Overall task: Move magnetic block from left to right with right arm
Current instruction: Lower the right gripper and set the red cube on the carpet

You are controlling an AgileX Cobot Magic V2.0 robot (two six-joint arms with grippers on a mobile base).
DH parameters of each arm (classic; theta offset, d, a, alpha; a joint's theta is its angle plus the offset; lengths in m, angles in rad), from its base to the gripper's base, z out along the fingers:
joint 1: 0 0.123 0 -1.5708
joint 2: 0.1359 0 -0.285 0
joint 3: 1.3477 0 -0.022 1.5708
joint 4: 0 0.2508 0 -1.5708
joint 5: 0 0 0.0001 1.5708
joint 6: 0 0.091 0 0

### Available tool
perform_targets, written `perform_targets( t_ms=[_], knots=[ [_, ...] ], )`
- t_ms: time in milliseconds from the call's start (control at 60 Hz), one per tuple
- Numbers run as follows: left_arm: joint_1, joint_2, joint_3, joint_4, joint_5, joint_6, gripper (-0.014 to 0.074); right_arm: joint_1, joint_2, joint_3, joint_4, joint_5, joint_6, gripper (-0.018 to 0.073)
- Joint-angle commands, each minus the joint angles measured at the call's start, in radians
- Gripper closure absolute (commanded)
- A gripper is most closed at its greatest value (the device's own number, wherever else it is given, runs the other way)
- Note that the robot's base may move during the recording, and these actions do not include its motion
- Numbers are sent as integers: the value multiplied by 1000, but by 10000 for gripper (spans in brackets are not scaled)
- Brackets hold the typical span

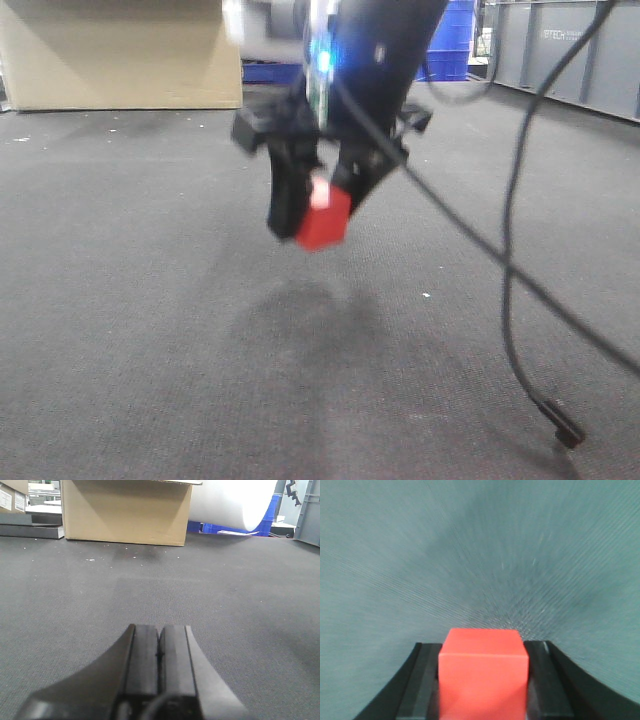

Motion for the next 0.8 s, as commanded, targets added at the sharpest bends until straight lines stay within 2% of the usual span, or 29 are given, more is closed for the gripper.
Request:
perform_targets(
  t_ms=[0, 317, 417, 517, 584, 784],
  knots=[
    [1, -12, 9, 0, -90, -4, 713, 1, -32, -35, -8, -34, 2, 398],
    [1, -12, 9, 0, -90, -4, 713, 1, -27, -35, -23, -21, 2, 375],
    [1, -12, 9, 0, -90, -4, 713, 1, -27, -35, -23, -17, 2, 256],
    [1, -12, 9, 0, -90, -4, 713, 1, -28, -35, -23, -7, 3, 15],
    [1, -12, 9, 0, -90, -4, 712, 1, -30, -35, -23, 3, 3, -92],
    [1, -12, 9, 0, -90, -4, 713, 1, -37, -58, -23, 32, 3, -64]
  ],
)
